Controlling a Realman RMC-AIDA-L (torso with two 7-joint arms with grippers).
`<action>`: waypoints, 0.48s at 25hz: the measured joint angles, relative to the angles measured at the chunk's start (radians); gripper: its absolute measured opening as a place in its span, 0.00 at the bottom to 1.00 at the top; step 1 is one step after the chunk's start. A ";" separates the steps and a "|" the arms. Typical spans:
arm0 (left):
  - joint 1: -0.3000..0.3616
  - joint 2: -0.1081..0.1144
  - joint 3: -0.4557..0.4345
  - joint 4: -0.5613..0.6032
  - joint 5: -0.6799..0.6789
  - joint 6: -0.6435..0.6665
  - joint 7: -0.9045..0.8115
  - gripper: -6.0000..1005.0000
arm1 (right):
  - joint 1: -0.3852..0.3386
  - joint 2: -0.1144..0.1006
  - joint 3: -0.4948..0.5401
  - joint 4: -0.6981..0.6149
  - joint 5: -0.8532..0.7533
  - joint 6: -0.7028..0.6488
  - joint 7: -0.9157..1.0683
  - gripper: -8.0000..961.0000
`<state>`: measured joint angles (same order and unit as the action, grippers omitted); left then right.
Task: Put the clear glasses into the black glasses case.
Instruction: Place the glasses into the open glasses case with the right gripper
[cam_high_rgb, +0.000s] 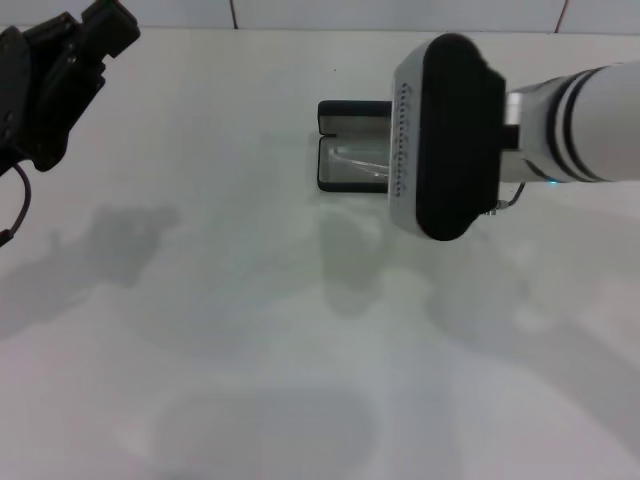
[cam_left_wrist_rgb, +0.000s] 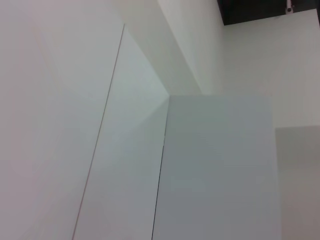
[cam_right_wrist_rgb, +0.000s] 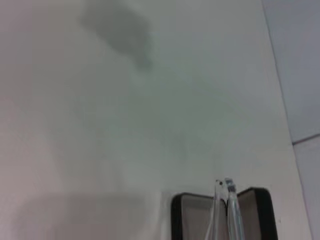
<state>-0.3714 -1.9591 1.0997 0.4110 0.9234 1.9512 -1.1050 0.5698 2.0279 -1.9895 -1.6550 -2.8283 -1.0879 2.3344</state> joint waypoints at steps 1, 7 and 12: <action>0.000 0.000 0.000 0.000 0.000 0.000 0.000 0.07 | 0.012 0.000 -0.010 0.025 -0.014 0.009 0.010 0.08; 0.000 -0.008 0.000 0.000 0.000 0.000 0.001 0.07 | 0.033 0.000 -0.078 0.148 -0.072 0.157 0.027 0.08; 0.003 -0.013 0.000 -0.001 0.000 0.000 0.002 0.07 | 0.033 0.000 -0.117 0.219 -0.096 0.263 0.028 0.08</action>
<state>-0.3686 -1.9725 1.0997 0.4102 0.9235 1.9511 -1.1031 0.6024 2.0279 -2.1064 -1.4360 -2.9246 -0.8253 2.3621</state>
